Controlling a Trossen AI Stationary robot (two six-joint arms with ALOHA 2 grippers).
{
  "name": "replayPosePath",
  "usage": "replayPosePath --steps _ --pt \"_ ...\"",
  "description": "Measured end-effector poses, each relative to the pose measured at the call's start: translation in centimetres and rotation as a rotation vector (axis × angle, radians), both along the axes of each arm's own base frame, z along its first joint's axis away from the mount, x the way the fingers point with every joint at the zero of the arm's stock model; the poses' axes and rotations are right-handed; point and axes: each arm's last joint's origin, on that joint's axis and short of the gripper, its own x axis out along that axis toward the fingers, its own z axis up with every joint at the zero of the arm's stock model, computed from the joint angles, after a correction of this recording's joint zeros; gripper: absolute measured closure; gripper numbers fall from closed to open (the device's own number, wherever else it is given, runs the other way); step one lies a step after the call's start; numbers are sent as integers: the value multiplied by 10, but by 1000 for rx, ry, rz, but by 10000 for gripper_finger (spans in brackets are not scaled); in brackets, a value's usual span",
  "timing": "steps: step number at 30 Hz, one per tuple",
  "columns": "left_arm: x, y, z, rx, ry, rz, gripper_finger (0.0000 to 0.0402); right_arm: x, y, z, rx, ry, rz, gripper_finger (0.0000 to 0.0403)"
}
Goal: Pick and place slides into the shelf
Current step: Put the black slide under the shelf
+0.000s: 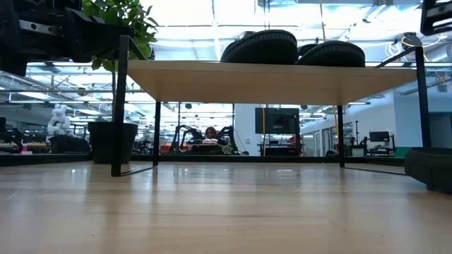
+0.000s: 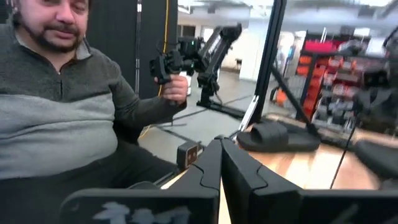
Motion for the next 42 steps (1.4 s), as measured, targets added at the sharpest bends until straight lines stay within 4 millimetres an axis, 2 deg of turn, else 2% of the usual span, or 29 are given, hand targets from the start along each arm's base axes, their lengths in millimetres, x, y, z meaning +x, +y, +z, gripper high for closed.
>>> replayPosePath --steps 10,14,17,24,29,33,37,42 --pt "0 0 0 4 2 0 398 -5 -13 28 -41 -284 -346 403" --pt "0 0 -1 9 8 0 399 -7 -24 34 -48 -173 -715 403" --pt "0 0 -1 12 17 0 399 -8 -26 30 -137 -92 -858 403" --pt "0 0 -2 24 21 3 398 -14 -29 33 -90 -97 -824 403" --pt "0 0 -2 42 18 6 399 -21 -35 44 -46 -210 -661 403" --pt "0 0 -2 61 13 6 398 -25 -40 58 -74 -195 -585 403" --pt "0 0 -2 64 12 7 398 -29 -37 78 -81 -224 -312 403" --pt "0 0 -3 65 13 8 398 -26 -37 103 -162 -158 -346 403"
